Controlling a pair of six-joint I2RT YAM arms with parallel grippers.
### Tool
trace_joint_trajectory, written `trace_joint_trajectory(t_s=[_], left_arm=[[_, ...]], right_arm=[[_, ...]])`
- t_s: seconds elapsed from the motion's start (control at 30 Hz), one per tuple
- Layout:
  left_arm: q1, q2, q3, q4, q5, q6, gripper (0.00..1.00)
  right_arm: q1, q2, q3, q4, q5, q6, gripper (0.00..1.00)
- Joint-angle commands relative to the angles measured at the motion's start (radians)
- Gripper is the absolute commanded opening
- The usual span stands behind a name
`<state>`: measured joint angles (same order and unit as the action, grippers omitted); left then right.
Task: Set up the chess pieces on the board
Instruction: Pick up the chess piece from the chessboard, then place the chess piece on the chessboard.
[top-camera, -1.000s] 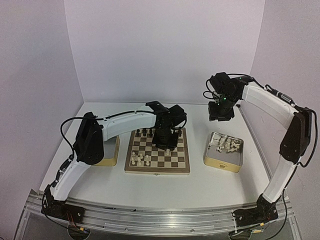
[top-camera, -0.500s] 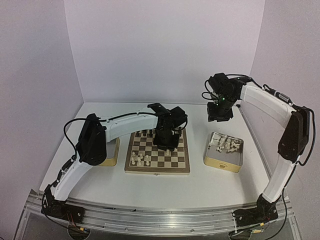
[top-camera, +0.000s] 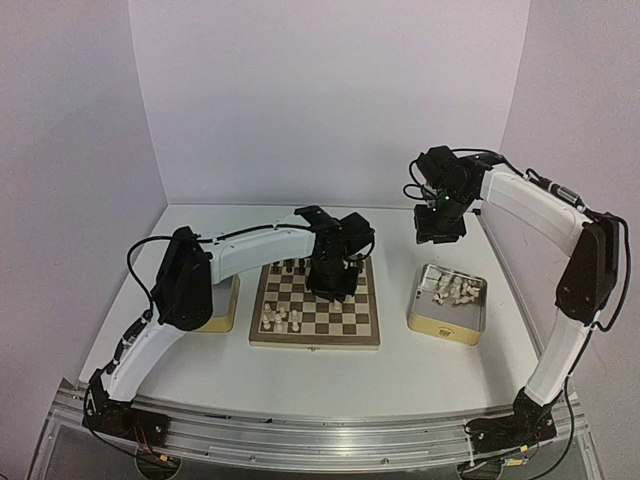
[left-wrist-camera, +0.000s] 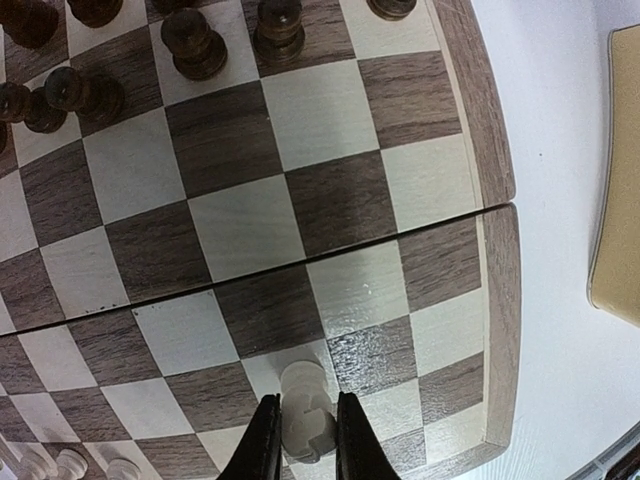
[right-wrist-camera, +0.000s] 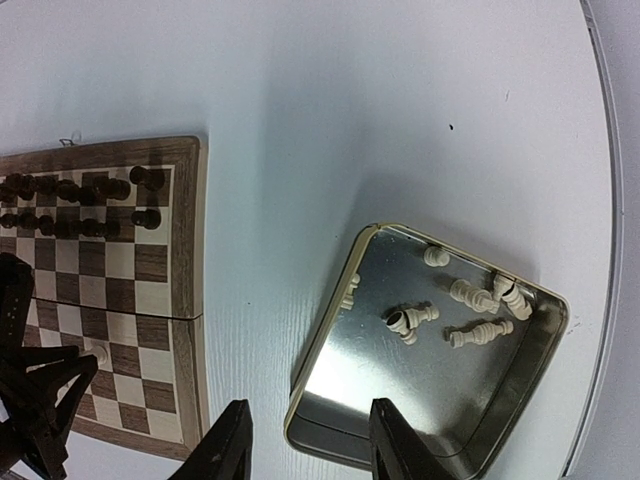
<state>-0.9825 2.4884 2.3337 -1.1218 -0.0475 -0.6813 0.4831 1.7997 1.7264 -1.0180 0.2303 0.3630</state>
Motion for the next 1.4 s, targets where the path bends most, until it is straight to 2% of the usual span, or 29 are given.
trace_joint_trajectory(t_s=[0.0,0.33,0.63,1.37], left_arm=[[0.004,-0.112,-0.071,0.023,-0.020,-0.012,0.11],[0.004,-0.314,-0.306,0.037,-0.075,-0.039,0.11],[0.003,-0.342,-0.427,0.079,-0.072,-0.052,0.11],[0.004,-0.303,-0.464,0.138,-0.060,-0.054,0.11]], right_arm=[[-0.001,0.018,0.040,0.004,-0.019,-0.010,0.39],[-0.001,0.045,0.060,0.008,-0.052,-0.002,0.38],[0.000,0.054,0.069,0.010,-0.060,0.006,0.38],[-0.001,0.060,0.078,0.010,-0.055,-0.004,0.38]])
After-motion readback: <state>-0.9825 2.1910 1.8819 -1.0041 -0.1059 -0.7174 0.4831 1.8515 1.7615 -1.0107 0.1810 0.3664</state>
